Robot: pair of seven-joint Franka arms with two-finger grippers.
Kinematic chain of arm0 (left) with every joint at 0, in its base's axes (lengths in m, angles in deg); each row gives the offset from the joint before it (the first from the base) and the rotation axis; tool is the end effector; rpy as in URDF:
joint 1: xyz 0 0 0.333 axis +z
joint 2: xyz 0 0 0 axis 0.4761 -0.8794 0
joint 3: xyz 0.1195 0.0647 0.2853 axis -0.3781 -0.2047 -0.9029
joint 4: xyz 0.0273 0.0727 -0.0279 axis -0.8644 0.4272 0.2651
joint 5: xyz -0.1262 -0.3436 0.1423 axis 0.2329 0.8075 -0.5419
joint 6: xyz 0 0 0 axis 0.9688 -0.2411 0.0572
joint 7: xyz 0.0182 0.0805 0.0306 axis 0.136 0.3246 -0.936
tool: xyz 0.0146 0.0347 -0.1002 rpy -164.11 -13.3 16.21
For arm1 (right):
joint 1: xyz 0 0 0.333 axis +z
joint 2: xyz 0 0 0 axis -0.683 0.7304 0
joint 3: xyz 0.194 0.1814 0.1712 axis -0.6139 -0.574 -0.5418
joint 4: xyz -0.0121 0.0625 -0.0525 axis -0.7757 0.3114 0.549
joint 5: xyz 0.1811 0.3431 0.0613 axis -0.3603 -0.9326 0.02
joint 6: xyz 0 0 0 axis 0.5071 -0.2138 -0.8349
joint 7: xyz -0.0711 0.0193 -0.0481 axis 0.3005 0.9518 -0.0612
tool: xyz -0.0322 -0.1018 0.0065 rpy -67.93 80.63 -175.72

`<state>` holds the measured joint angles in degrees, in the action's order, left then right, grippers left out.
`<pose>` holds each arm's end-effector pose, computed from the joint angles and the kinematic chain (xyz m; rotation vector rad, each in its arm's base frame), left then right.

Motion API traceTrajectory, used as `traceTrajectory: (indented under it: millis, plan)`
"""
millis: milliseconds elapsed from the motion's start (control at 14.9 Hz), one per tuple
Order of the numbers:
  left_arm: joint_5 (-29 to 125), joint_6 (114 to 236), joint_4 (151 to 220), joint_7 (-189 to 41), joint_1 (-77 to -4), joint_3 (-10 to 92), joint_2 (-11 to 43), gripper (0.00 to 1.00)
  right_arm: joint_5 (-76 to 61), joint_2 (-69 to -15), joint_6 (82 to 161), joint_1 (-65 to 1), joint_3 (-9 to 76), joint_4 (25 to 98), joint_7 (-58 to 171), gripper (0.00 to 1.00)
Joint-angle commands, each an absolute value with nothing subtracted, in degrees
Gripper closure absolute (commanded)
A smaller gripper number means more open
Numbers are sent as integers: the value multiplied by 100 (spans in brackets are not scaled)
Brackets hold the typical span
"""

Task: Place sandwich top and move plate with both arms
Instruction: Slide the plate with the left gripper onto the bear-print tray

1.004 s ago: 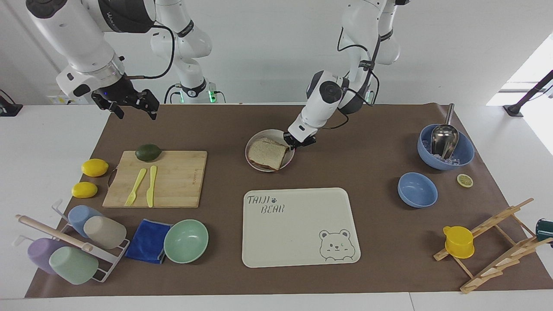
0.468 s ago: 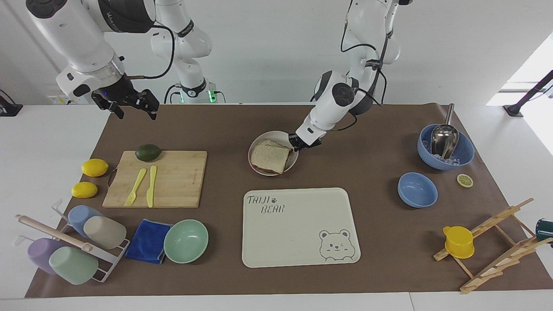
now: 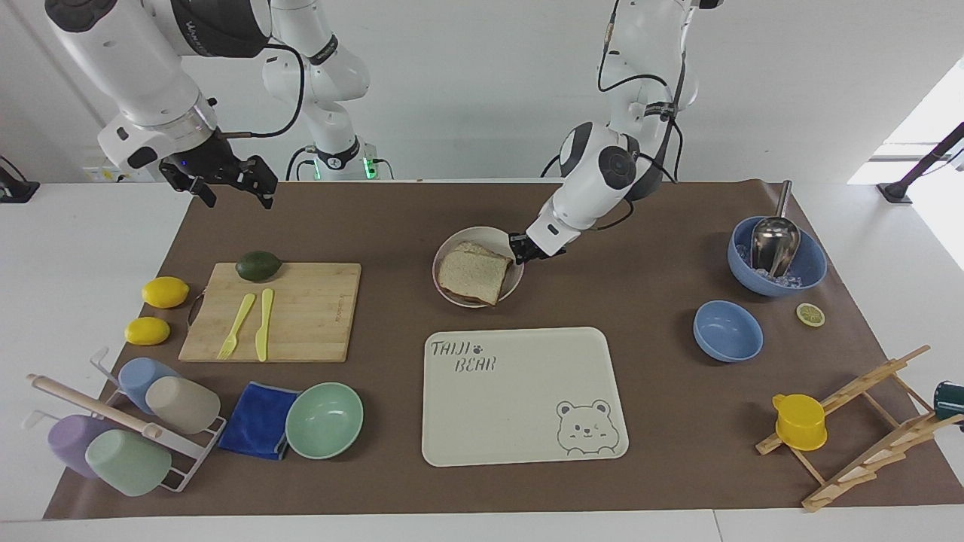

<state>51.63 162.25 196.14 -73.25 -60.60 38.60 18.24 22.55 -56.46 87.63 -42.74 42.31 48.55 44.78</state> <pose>0.4667 -0.3204 0.3653 2.7622 -0.0091 -0.2659 0.5448 -0.0096 0.6054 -3.1214 0.1214 0.2115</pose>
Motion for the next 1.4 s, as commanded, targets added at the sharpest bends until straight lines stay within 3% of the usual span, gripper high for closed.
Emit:
traceTrajectory:
  millis: [0, 335, 803, 1338]
  plan:
    - [5393, 15693, 19081, -7033, -5604, 3869, 1818, 100, 2157, -5719, 8675, -4352, 4201, 4901, 4606, 0]
    - [5490, 15657, 18167, -7067, -5146, 3860, 1230, 100, 2148, -5719, 8674, -4360, 4201, 4901, 4606, 0]
    - [5674, 15700, 16663, -7129, -4873, 3825, -203, 100, 2157, -5719, 8683, -4360, 4201, 4901, 4606, 0]
    - [5604, 16535, 16592, -7112, -4803, 3816, -617, 100, 2157, -5719, 8675, -4360, 4201, 4901, 4606, 0]
